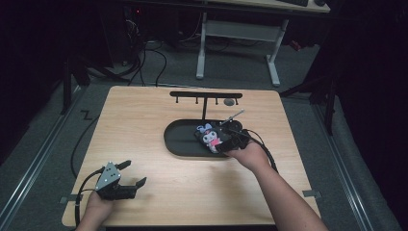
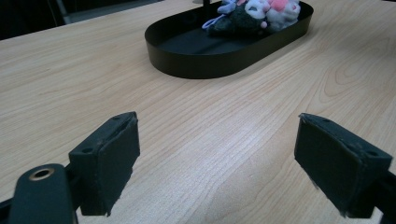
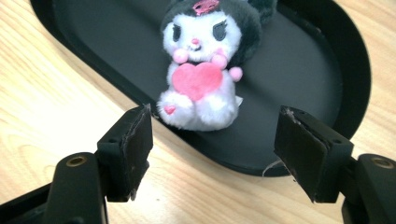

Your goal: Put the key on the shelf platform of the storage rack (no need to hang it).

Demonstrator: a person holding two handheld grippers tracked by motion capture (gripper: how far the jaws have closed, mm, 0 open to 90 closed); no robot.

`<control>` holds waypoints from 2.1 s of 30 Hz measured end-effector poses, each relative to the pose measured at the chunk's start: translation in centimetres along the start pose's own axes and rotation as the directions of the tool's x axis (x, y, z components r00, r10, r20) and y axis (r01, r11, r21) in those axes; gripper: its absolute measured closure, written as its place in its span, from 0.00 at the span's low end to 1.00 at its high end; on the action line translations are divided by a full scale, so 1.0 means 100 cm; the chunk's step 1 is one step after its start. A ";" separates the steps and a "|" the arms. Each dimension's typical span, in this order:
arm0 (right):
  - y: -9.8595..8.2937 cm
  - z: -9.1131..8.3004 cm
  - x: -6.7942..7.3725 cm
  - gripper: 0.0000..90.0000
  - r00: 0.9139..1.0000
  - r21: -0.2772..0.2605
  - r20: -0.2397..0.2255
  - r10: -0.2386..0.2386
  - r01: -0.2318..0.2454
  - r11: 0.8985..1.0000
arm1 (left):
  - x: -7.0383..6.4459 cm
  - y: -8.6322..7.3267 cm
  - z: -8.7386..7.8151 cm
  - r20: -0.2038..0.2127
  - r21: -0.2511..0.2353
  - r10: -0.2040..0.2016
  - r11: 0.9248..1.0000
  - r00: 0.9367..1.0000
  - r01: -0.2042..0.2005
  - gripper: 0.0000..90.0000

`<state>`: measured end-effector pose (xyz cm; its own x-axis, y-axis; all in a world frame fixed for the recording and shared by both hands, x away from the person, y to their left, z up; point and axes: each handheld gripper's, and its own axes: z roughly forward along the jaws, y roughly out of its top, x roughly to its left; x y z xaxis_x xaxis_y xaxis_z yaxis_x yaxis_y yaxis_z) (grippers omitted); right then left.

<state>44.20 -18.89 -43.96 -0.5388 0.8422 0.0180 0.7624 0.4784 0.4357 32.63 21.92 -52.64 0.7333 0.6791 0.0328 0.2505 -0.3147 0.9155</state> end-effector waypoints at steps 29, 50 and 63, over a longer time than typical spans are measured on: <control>-0.111 -0.009 0.000 0.21 0.997 -0.371 0.039 0.074 -0.054 0.927 | -0.001 -0.001 0.003 -0.006 0.016 0.012 1.000 1.000 -0.011 0.16; -0.195 -0.017 0.017 0.17 0.981 -0.641 0.122 0.154 -0.041 0.766 | -0.015 0.007 0.004 0.001 -0.013 0.036 0.999 0.999 -0.036 0.16; -0.192 -0.009 0.020 0.17 0.991 -0.618 0.078 0.105 -0.035 0.785 | -0.015 0.006 0.000 -0.004 -0.017 0.030 0.999 1.000 -0.031 0.16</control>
<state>28.15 -26.64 -51.48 -0.4261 0.9046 -0.0065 0.3956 0.1928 0.8980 31.66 20.73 -52.12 0.7380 0.6720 0.0624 0.2174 -0.3243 0.9206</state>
